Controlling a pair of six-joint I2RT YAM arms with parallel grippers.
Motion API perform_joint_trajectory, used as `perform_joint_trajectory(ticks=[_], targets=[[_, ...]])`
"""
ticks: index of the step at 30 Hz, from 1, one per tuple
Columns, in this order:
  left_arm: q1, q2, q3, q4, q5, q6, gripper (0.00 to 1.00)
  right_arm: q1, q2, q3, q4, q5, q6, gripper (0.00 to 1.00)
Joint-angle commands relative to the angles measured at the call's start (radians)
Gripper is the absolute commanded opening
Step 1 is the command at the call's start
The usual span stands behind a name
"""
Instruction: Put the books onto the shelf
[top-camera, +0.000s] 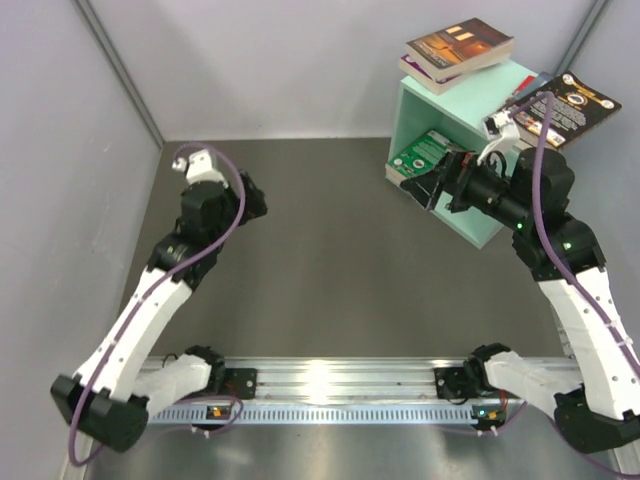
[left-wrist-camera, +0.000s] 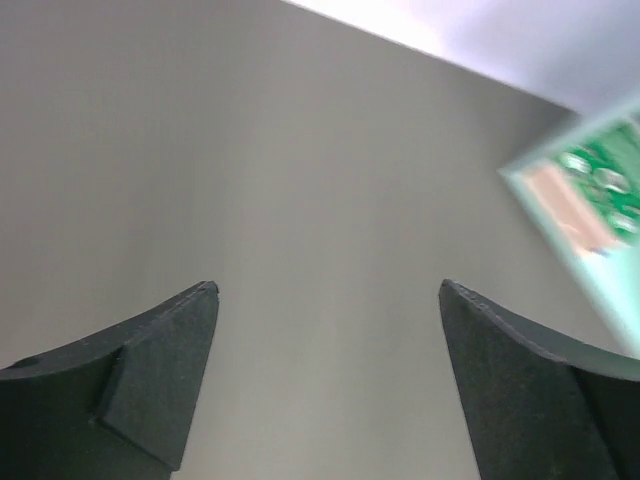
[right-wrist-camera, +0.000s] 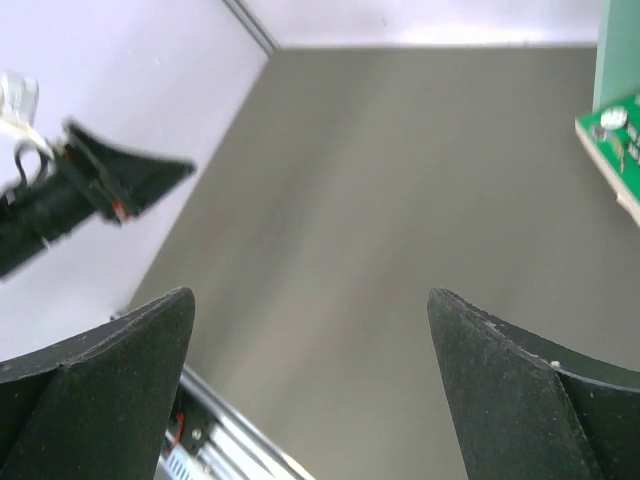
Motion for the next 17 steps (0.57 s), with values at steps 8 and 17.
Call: perform_joint_trajectory(ticks=[8, 17], targets=[[0.003, -0.569, -0.586, 0.366, -0.431, 0.399, 0.96, 0.008, -0.068, -0.106, 0.162, -0.009, 0.101, 1.0], [0.003, -0.64, -0.756, 0.477, -0.443, 0.422, 0.99, 0.008, -0.08, -0.183, 0.239, -0.046, 0.181, 1.0]])
